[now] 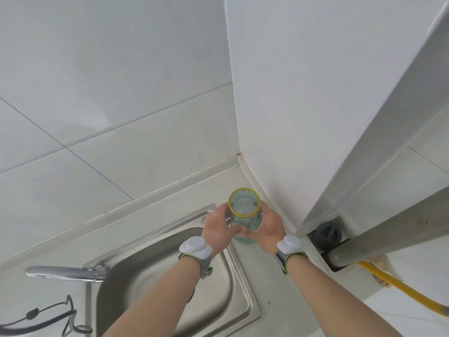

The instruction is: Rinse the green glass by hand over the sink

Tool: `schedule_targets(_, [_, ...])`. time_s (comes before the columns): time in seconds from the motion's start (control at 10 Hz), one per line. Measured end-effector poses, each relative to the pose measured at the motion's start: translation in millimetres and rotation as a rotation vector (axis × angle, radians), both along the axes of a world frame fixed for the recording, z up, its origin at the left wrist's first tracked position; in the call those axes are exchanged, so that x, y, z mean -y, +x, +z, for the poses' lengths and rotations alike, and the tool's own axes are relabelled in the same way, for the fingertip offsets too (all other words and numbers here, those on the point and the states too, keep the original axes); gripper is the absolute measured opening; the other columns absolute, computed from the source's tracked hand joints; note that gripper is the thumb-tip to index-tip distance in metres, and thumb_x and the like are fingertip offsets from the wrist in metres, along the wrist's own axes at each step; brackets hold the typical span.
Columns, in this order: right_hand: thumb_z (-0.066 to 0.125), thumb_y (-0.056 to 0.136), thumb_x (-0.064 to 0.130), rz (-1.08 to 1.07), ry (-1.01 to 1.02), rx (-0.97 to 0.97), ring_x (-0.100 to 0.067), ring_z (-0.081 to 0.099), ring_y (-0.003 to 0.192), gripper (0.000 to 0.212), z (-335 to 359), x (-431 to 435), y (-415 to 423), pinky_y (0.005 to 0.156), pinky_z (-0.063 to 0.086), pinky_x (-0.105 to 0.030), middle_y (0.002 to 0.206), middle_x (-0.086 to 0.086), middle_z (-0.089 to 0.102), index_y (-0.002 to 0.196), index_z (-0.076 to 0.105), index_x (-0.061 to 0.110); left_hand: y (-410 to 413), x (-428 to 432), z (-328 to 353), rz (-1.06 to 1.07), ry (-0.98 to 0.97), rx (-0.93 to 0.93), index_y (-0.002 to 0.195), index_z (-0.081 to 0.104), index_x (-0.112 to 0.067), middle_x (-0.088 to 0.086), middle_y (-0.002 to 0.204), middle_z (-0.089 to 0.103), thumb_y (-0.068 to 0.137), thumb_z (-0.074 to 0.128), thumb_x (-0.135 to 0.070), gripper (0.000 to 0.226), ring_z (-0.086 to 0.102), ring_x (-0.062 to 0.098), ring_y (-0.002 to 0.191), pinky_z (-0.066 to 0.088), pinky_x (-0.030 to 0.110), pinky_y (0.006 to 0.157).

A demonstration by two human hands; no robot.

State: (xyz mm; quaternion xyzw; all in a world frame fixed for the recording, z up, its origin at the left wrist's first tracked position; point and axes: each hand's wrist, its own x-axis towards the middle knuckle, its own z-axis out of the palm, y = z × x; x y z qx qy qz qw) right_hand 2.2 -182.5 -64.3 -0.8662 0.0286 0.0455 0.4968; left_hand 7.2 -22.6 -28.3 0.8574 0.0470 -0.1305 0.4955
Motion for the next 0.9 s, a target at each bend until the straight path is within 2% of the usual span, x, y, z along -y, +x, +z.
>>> schedule_targets(0.1, [0.094,0.064,0.029,0.005,0.007,-0.005,-0.015,0.062,0.089,0.067,-2.1,-0.1,-0.6,0.069,0.041,-0.004,0.099,0.007,0.068,0.122,0.061,0.017,0.4,-0.3,-2.5,-0.007,0.004,-0.008,0.126,0.058,-0.011,-0.007,0.105,0.066,0.066,0.086,-0.001,0.067,0.064,0.013,0.107,0.048,0.001,0.079])
schedule_targets(0.2, [0.094,0.064,0.028,0.002,0.024,-0.002,-0.017,0.063,0.092,0.068,-1.9,-0.3,0.1,0.077,0.05,-0.02,0.103,0.004,0.069,0.122,0.06,0.018,1.6,-0.9,-3.2,-0.007,0.012,-0.009,0.127,0.057,-0.01,-0.003,0.107,0.066,0.067,0.086,-0.001,0.067,0.063,0.013,0.106,0.046,-0.001,0.077])
schedule_targets(0.3, [0.093,0.066,0.026,0.011,0.032,0.001,-0.019,0.064,0.097,0.069,-1.8,-1.6,-0.2,0.084,0.053,-0.03,0.109,0.001,0.069,0.125,0.058,0.017,1.7,-1.7,-4.5,-0.006,0.018,-0.005,0.126,0.057,-0.01,-0.003,0.106,0.066,0.067,0.085,-0.001,0.067,0.063,0.013,0.104,0.046,-0.001,0.076])
schedule_targets(0.4, [0.092,0.067,0.027,0.023,0.014,-0.002,-0.021,0.063,0.104,0.072,-2.7,-1.9,-0.9,0.09,0.053,-0.035,0.115,-0.001,0.067,0.128,0.055,0.017,0.7,-2.2,-7.6,-0.001,0.005,-0.01,0.126,0.056,-0.012,-0.01,0.102,0.064,0.068,0.085,-0.001,0.066,0.063,0.014,0.106,0.047,0.0,0.077])
schedule_targets(0.5, [0.091,0.07,0.03,0.057,0.0,-0.031,-0.021,0.062,0.109,0.074,0.7,-0.6,-2.2,0.093,0.053,-0.036,0.12,0.0,0.065,0.132,0.051,0.018,-1.7,-3.2,-6.8,-0.015,0.005,-0.017,0.129,0.054,-0.013,-0.016,0.104,0.061,0.07,0.084,-0.004,0.067,0.06,0.012,0.11,0.048,0.007,0.084])
schedule_targets(0.6, [0.092,0.068,0.036,0.091,-0.009,-0.062,-0.02,0.059,0.118,0.085,3.5,3.6,-2.5,0.1,0.051,-0.038,0.127,0.002,0.062,0.138,0.047,0.02,-3.1,-7.3,-5.6,-0.031,-0.024,-0.02,0.134,0.05,-0.014,-0.004,0.122,0.062,0.072,0.084,-0.006,0.071,0.056,0.017,0.122,0.047,0.028,0.101])
schedule_targets(0.7, [0.094,0.064,0.042,0.092,-0.076,-0.125,-0.022,0.043,0.14,0.114,11.0,8.2,-4.0,0.116,0.038,-0.041,0.153,0.0,0.046,0.154,0.028,0.018,-4.5,-15.7,2.6,-0.019,-0.02,-0.016,0.138,0.048,-0.011,0.008,0.137,0.058,0.073,0.084,-0.009,0.075,0.053,0.021,0.129,0.046,0.034,0.106])
schedule_targets(0.8, [0.093,0.06,0.048,0.084,-0.082,-0.138,-0.019,0.03,0.149,0.131,17.2,11.4,-3.3,0.118,0.029,-0.036,0.163,0.002,0.032,0.16,0.013,0.021,-6.5,-28.7,11.2,-0.011,-0.034,0.018,0.14,0.046,-0.01,0.009,0.14,0.055,0.073,0.085,-0.012,0.078,0.052,0.022,0.131,0.046,0.034,0.107])
schedule_targets(0.9, [0.089,0.056,0.057,0.094,-0.084,-0.13,-0.018,0.028,0.15,0.137,31.7,10.2,-5.4,0.119,0.027,-0.036,0.164,0.003,0.029,0.161,0.01,0.021,-11.6,-42.0,23.0,0.013,-0.059,0.041,0.138,0.049,-0.011,0.007,0.137,0.057,0.071,0.086,-0.014,0.077,0.054,0.02,0.128,0.046,0.031,0.104])
